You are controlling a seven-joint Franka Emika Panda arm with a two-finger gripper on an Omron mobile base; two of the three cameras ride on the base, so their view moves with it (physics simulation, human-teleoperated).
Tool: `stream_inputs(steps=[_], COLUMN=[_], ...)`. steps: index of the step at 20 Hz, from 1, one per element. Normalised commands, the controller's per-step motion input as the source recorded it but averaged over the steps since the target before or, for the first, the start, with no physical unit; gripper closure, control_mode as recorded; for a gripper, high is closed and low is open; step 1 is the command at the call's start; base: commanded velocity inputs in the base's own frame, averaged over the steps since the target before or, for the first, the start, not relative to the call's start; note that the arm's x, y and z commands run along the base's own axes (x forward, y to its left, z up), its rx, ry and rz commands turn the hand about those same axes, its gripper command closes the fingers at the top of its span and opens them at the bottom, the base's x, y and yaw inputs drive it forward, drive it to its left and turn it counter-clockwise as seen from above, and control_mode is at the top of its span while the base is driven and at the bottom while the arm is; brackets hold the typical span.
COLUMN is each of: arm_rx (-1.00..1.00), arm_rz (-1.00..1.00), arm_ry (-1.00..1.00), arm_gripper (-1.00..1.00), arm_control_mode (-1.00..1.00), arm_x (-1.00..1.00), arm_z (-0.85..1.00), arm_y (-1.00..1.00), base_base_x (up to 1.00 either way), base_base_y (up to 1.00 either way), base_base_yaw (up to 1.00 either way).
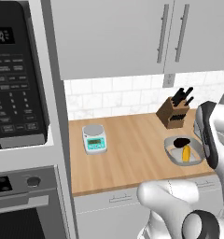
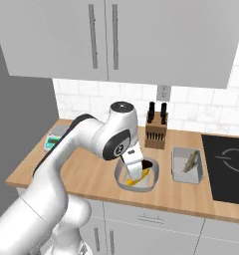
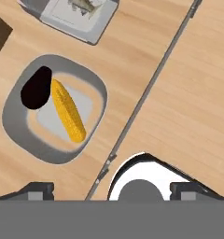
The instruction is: Take the meat container that has the fish and place it on the second highest rack of the freezer. Then take the vegetable container that has the corn and avocado and place it on the highest rack of the freezer.
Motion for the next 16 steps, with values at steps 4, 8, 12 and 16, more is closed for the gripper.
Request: stream_inputs(steps=[4,8,12,16], arm_rx=[0.03,0.03,0.00,0.03], arm_rz=[0.00,0.00,0.00,-0.01], arm_ry=[0.07,0.02,0.00,0.00], arm_gripper=[-1.00,-1.00,-1.00,-1.00], arm_control_mode=[-1.00,-1.00,-1.00,-1.00], arm_x=[0.18,0.58,0.69,0.31], arm_z=[-0.95,-0.94,-0.73,-0.60], arm_y=[-0.61,-0.22,-0.04,-0.10], base_base_x=[0.00,0.00,0.00,0.00], base_base_y=[0.00,0.00,0.00,0.00], base_base_yaw=[0.00,0.00,0.00,0.00])
